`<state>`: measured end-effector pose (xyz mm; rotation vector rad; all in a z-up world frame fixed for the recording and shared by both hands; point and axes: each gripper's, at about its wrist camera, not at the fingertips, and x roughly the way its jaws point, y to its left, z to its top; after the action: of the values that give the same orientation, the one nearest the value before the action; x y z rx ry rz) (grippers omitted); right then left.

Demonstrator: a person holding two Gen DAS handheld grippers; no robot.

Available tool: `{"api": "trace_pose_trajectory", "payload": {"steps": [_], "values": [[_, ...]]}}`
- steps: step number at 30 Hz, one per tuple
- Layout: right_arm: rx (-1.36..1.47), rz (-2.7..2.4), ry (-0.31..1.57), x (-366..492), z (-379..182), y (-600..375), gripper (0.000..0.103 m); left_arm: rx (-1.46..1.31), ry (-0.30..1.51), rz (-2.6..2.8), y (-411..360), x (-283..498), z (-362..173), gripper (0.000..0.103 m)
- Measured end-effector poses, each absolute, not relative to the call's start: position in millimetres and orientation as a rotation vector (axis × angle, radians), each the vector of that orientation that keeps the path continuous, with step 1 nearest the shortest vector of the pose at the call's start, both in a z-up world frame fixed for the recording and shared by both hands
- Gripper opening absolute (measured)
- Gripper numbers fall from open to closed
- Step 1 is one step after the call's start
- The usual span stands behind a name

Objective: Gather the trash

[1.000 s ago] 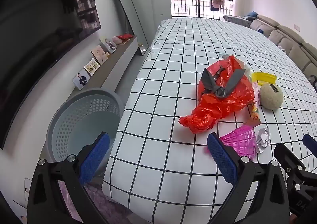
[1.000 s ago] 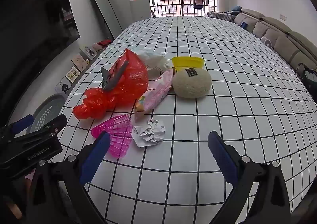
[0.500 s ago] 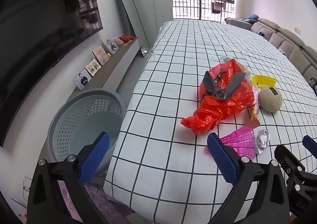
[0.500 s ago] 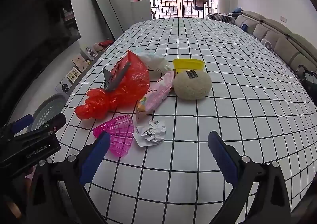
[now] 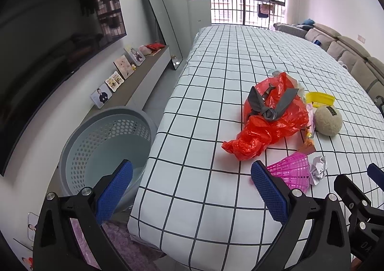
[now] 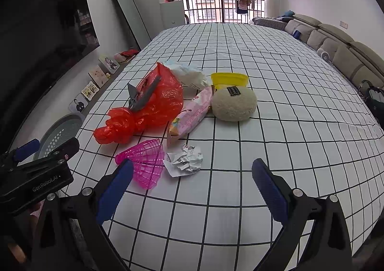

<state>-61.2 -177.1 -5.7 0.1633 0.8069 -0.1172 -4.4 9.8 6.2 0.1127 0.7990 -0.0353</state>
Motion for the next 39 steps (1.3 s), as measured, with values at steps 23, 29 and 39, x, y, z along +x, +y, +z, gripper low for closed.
{"api": "trace_pose_trajectory", "payload": {"steps": [23, 29, 39], "values": [[0.164, -0.112, 0.803, -63, -5, -178, 0.095, 0.107, 0.780, -0.017, 15, -14, 14, 0.097], [0.166, -0.112, 0.800, -63, -5, -179, 0.095, 0.107, 0.779, -0.016, 16, -14, 14, 0.097], [0.166, -0.113, 0.800, -62, -5, -180, 0.095, 0.111, 0.781, -0.016, 16, -14, 15, 0.097]]}}
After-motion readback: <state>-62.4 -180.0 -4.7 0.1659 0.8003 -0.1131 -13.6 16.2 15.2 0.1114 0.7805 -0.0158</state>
